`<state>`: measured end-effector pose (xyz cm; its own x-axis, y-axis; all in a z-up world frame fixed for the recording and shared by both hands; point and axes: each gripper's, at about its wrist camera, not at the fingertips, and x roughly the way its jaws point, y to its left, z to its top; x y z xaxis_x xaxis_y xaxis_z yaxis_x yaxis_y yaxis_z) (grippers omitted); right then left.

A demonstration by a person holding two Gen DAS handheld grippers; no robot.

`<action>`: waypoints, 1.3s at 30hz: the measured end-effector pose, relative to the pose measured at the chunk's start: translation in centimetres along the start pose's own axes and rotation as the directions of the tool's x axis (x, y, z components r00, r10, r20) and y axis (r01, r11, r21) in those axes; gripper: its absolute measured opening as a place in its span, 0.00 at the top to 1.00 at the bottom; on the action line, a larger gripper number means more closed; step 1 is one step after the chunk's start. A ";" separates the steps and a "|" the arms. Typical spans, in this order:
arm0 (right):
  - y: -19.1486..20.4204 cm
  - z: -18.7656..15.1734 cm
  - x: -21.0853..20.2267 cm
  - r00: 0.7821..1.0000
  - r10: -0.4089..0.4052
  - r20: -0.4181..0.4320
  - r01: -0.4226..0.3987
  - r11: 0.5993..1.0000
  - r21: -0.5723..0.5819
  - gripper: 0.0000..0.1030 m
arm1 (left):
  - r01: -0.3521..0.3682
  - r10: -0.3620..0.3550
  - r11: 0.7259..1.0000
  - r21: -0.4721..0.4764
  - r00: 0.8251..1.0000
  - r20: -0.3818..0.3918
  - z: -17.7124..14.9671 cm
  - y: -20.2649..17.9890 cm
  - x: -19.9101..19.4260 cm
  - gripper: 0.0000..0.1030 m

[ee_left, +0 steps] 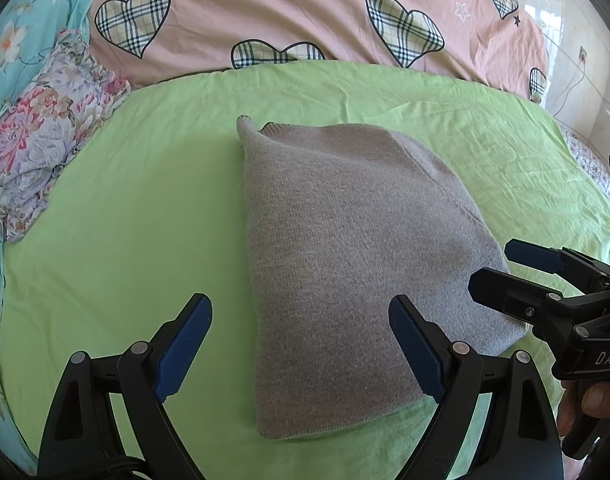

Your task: Fold small clothes

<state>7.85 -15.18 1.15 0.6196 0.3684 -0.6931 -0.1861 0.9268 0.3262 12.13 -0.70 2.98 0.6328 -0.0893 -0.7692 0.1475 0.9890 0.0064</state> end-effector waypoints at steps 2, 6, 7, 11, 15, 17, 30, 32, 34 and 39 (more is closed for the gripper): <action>-0.1 -0.1 -0.1 1.000 0.001 -0.001 -0.001 1.000 0.001 0.07 | 0.000 0.000 1.000 0.000 1.000 0.000 0.0 0.0 0.0 0.12; -0.1 0.1 -0.1 1.000 0.002 0.000 -0.002 1.000 0.001 0.07 | 0.000 0.000 1.000 0.001 1.000 0.000 0.0 0.0 0.0 0.12; -0.1 0.0 -0.1 1.000 0.002 0.000 -0.002 1.000 0.000 0.07 | 0.000 0.000 1.000 0.001 1.000 0.000 0.0 0.0 0.0 0.12; -0.1 0.1 -0.1 1.000 0.003 -0.001 -0.003 1.000 0.001 0.07 | 0.001 -0.001 1.000 0.005 1.000 0.002 0.2 -0.1 0.2 0.12; -0.1 0.0 -0.1 1.000 0.001 0.001 -0.001 1.000 0.000 0.07 | 0.000 0.000 1.000 0.006 1.000 0.001 0.2 -0.2 0.2 0.12; -0.1 -0.1 -0.1 1.000 0.001 0.001 -0.001 1.000 0.001 0.07 | 0.000 0.000 1.000 0.008 1.000 0.002 0.3 -0.2 0.2 0.12; -0.2 0.6 -0.3 1.000 -0.004 0.012 0.004 1.000 -0.002 0.07 | -0.012 0.012 1.000 0.014 1.000 0.016 0.8 -0.1 0.1 0.12; -0.4 0.6 -0.3 1.000 -0.008 0.014 0.008 1.000 -0.002 0.07 | -0.012 0.012 1.000 0.013 1.000 0.023 1.0 0.1 0.1 0.12; -0.5 0.8 -0.3 1.000 -0.013 0.017 0.013 1.000 -0.002 0.07 | -0.017 0.016 1.000 0.015 0.999 0.030 1.1 0.2 0.2 0.12; -1.1 0.7 -0.1 1.000 -0.018 0.023 0.017 1.000 0.008 0.07 | -0.031 0.030 0.999 0.018 0.999 0.023 1.3 0.4 0.6 0.12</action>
<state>8.53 -16.30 1.26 0.6401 0.3503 -0.6838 -0.1694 0.9324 0.3192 13.61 -0.47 3.34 0.6544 -0.0622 -0.7536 0.1415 0.9891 0.0412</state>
